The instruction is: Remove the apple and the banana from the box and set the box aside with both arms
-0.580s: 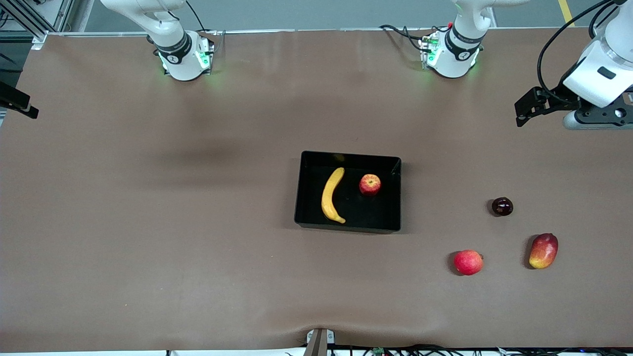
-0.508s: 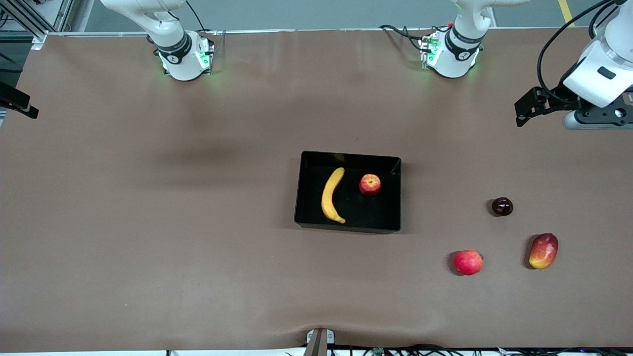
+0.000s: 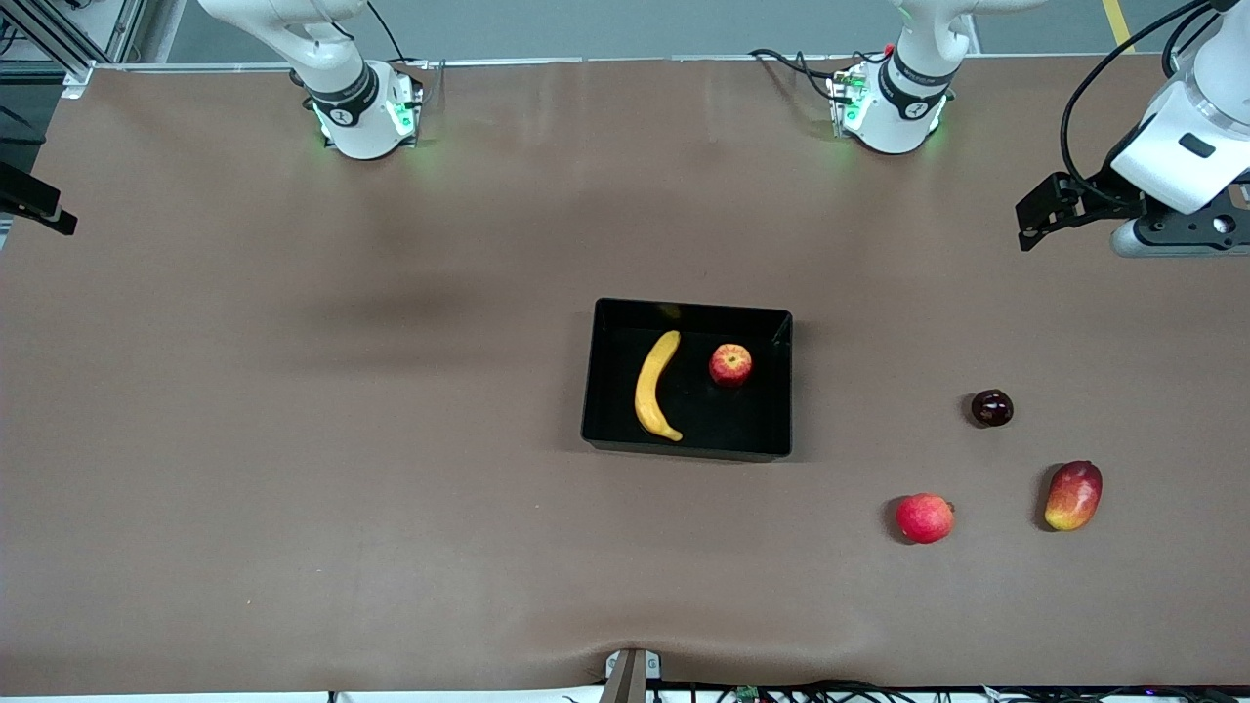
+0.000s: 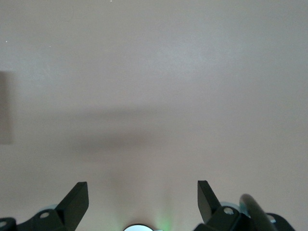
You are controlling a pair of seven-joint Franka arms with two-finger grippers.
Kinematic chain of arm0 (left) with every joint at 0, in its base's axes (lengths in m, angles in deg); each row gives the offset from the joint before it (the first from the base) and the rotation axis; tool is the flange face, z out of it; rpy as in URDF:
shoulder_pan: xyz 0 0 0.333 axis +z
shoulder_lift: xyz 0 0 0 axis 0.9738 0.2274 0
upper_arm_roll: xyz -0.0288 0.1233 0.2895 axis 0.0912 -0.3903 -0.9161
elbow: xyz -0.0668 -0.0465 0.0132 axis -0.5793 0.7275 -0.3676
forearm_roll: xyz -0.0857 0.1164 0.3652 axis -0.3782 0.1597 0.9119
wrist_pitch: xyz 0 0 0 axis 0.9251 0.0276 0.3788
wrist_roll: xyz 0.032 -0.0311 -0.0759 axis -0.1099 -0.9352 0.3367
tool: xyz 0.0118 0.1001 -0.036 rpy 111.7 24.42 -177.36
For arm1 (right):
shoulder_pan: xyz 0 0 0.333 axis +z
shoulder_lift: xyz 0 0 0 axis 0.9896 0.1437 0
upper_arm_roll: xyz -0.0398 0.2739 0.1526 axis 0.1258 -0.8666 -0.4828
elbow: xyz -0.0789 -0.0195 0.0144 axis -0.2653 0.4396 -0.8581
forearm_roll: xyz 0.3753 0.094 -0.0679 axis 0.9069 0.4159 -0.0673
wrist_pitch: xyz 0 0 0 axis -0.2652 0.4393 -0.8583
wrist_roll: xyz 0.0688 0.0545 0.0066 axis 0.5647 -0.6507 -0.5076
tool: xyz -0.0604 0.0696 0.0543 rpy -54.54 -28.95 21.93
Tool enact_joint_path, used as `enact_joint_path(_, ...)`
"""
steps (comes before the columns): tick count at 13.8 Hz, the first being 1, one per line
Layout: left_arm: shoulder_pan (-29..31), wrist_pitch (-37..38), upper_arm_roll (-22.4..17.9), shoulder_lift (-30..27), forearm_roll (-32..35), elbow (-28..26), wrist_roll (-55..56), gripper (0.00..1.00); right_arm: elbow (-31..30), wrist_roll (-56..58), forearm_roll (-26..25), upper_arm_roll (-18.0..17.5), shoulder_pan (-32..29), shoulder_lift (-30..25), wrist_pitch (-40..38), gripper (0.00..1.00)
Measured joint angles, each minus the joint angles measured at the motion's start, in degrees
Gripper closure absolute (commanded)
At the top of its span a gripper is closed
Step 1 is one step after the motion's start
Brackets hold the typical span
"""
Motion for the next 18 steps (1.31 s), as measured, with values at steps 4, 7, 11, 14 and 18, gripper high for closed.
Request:
enact_joint_path(4,-0.89,0.09,0.55,0.66,-0.16,-0.02,0.02,0.00,0.00,0.00,0.00,0.00,0.00,0.01,0.00,0.00)
enact_joint_path(7,-1.96,-1.44,4.90,3.21,-0.26,-0.25,3.96,0.00,0.00,0.00,0.00,0.00,-0.01,0.03,0.00,0.00)
enact_joint_path(11,-2.58,-10.61,12.34,8.53,-0.26,-2.68,16.63,0.00,0.01,0.00,0.00,0.00,-0.02,0.03,0.02,0.00)
enact_joint_path(14,-3.31,-16.83,15.07,12.96,-0.26,-3.84,25.51,0.00,0.01,0.00,0.00,-0.01,-0.02,0.03,0.07,0.00)
enact_joint_path(18,-8.33,-24.91,15.36,20.48,2.78,-4.28,40.08,0.00,0.01,0.00,0.01,-0.02,-0.02,0.03,0.07,0.00)
